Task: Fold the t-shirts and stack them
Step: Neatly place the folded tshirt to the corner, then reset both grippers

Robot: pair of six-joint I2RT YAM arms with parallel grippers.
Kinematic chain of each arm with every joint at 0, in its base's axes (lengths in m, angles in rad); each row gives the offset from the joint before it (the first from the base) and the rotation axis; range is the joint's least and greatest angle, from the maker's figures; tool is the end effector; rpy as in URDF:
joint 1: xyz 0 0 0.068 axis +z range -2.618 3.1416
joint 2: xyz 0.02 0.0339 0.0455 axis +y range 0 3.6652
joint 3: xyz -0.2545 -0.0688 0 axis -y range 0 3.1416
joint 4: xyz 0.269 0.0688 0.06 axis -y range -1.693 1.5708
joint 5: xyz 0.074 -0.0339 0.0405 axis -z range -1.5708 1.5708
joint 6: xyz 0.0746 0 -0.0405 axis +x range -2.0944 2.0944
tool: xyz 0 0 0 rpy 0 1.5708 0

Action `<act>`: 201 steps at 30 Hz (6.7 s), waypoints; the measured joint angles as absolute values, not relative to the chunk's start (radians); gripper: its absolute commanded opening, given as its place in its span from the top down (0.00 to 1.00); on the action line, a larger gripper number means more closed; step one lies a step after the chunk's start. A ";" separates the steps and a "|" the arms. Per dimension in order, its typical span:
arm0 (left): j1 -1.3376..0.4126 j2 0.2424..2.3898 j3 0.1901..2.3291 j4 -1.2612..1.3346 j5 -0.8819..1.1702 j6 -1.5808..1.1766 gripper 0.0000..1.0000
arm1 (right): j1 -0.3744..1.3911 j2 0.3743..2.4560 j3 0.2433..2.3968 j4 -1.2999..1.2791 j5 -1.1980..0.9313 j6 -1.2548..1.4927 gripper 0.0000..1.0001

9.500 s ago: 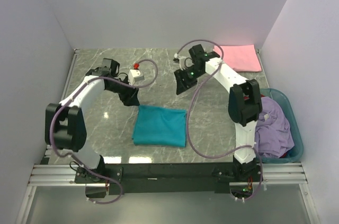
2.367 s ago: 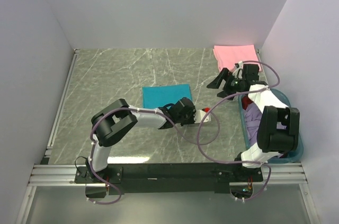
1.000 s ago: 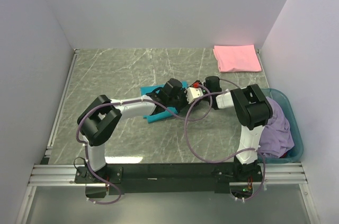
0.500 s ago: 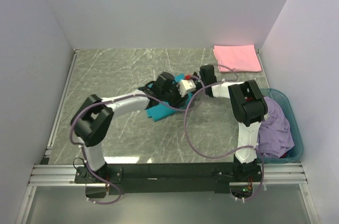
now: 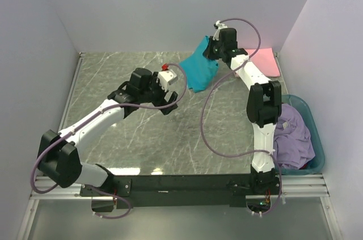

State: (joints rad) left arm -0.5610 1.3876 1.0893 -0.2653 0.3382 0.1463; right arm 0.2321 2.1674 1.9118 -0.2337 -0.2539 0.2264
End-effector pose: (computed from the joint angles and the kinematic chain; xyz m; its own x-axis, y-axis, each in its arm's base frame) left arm 0.3005 -0.2180 0.2649 -0.3397 0.3759 -0.8621 0.7974 0.6012 -0.0521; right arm 0.5479 0.1488 0.2454 -0.5441 0.0946 -0.8336 -0.3245 0.8925 0.3132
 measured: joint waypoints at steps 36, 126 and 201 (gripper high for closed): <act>-0.519 1.210 0.892 -0.461 0.262 0.042 0.01 | 0.035 2.310 2.144 -0.290 -0.229 -0.239 1.00; -0.488 1.169 0.892 -0.515 0.198 0.120 0.01 | -0.022 2.181 2.120 -0.358 -0.306 -0.158 1.00; -0.141 1.364 1.229 -0.624 0.432 -0.068 0.01 | -0.033 1.845 1.898 -0.412 -0.228 -0.249 0.13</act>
State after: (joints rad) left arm -0.1410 1.3643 1.2293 -0.6243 0.4316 -0.0677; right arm -0.0334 1.8454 1.8980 -0.4118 -0.2279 -0.2489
